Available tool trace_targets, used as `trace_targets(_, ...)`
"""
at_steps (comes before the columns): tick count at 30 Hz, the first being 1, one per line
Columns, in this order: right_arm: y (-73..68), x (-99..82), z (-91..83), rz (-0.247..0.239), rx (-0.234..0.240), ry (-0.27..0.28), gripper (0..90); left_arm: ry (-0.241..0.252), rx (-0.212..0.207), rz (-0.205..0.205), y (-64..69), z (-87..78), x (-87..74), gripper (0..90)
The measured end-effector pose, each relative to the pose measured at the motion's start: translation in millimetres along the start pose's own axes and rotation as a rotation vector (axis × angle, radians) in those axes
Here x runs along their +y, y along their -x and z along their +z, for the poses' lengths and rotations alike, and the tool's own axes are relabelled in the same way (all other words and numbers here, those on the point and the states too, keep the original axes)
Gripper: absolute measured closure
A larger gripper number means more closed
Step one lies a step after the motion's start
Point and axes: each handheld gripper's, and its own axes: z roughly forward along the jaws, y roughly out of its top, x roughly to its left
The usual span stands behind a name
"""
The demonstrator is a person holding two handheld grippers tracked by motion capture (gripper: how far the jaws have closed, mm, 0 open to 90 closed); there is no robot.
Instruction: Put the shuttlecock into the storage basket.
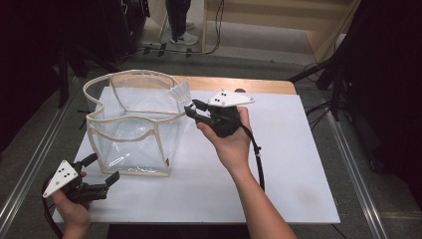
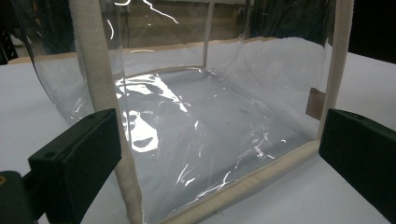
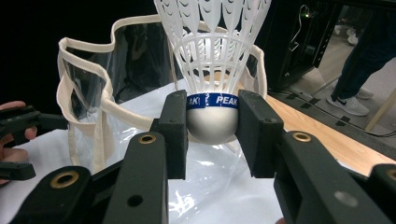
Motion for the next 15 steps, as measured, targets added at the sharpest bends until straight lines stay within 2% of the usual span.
trace_targets(15,-2.0,5.3,10.6,0.002,0.010,0.003,62.8,0.004,-0.001,-0.002,-0.1,0.0,0.0,0.0)
